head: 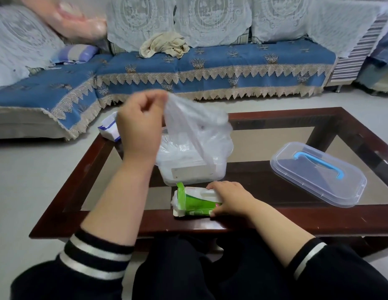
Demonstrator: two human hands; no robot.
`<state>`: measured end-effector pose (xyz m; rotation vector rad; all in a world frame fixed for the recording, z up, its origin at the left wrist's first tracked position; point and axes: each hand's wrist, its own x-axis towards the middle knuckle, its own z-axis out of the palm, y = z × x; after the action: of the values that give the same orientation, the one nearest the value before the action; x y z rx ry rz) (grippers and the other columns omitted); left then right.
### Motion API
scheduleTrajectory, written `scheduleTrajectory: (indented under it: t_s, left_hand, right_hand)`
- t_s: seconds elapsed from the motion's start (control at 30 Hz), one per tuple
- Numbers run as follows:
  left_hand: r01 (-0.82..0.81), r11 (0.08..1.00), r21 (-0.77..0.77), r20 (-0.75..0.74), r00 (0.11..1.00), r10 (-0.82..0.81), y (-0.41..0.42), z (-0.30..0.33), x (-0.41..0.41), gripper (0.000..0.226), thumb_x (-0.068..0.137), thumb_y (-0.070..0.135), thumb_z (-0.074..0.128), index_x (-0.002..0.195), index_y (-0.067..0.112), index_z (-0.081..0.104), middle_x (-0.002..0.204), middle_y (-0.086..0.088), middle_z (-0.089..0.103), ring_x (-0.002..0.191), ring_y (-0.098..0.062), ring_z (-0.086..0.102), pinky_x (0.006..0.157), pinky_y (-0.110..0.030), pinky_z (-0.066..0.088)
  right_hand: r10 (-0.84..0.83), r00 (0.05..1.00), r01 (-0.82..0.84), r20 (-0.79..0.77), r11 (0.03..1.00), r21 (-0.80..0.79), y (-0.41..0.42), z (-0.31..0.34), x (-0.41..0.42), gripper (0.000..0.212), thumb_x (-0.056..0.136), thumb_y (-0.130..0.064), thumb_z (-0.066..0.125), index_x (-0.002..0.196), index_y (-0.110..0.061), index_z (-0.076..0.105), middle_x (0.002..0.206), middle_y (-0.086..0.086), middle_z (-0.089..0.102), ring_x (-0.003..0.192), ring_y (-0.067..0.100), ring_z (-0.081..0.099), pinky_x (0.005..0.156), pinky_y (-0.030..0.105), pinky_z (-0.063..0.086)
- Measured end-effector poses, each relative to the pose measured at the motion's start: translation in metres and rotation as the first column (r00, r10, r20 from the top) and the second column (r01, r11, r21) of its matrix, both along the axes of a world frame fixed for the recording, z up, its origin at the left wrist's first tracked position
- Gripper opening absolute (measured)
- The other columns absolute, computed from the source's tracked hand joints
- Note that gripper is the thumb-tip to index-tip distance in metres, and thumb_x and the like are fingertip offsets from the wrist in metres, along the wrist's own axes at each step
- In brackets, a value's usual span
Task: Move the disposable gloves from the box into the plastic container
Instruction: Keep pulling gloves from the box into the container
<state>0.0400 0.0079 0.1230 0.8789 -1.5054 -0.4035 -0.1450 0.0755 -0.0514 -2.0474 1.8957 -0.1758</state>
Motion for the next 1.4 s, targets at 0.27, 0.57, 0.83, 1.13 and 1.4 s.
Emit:
scheduleTrajectory:
  t_s: [0.27, 0.57, 0.83, 1.13, 1.4]
  left_hand:
    - [-0.074, 0.99, -0.117, 0.629, 0.766, 0.132, -0.064, -0.019, -0.034, 0.017, 0.094, 0.022, 0.059, 0.092, 0.011, 0.072, 0.092, -0.004, 0.067, 0.082, -0.017, 0.061, 0.074, -0.027, 0.05]
    - [-0.291, 0.851, 0.437, 0.898, 0.2, -0.393, -0.096, -0.077, -0.059, 0.038, 0.089, 0.033, 0.066, 0.122, 0.016, 0.06, 0.122, -0.004, 0.062, 0.109, -0.024, 0.059, 0.094, -0.039, 0.049]
    - [-0.219, 0.847, 0.484, 0.871, 0.212, -0.443, -0.103, -0.067, -0.05, 0.024, 0.093, 0.002, 0.042, 0.076, 0.011, 0.055, 0.075, -0.005, 0.053, 0.064, -0.02, 0.045, 0.06, -0.029, 0.036]
    - [-0.028, 0.968, 0.251, 0.777, 0.602, -0.184, -0.034, -0.072, -0.021, 0.028, 0.094, 0.005, 0.043, 0.1, 0.018, 0.066, 0.108, 0.005, 0.061, 0.102, -0.018, 0.054, 0.079, -0.03, 0.042]
    - [-0.082, 0.878, 0.471, 0.79, 0.483, -0.378, -0.052, -0.088, -0.035, 0.025, 0.099, 0.019, 0.039, 0.086, 0.013, 0.06, 0.094, -0.006, 0.061, 0.08, -0.022, 0.054, 0.062, -0.029, 0.037]
  right_hand:
    - [-0.006, 1.0, 0.005, -0.014, 1.0, -0.021, -0.001, -0.004, 0.0, 0.08, 0.068, -0.048, 0.076, 0.136, -0.027, 0.041, 0.134, -0.003, 0.05, 0.125, 0.02, 0.044, 0.105, 0.032, 0.027]
    - [-0.005, 1.0, 0.005, -0.005, 1.0, -0.017, -0.001, -0.007, 0.0, 0.08, 0.069, -0.047, 0.076, 0.137, -0.027, 0.038, 0.137, -0.006, 0.047, 0.129, 0.014, 0.038, 0.108, 0.029, 0.02]
    - [-0.013, 1.0, 0.013, 0.014, 1.0, -0.005, 0.001, -0.007, 0.0, 0.081, 0.068, -0.049, 0.076, 0.137, -0.028, 0.039, 0.137, -0.006, 0.047, 0.129, 0.014, 0.038, 0.107, 0.028, 0.02]
    - [-0.103, 0.991, 0.104, 0.083, 0.994, -0.012, -0.006, -0.003, 0.006, 0.057, 0.082, -0.066, 0.054, 0.128, -0.032, 0.05, 0.126, -0.007, 0.059, 0.119, 0.018, 0.052, 0.101, 0.036, 0.034]
    - [-0.153, 0.988, 0.154, 0.018, 0.986, -0.069, -0.007, -0.006, 0.019, 0.049, 0.084, -0.062, 0.052, 0.123, -0.032, 0.054, 0.122, -0.005, 0.061, 0.113, 0.02, 0.054, 0.098, 0.038, 0.037]
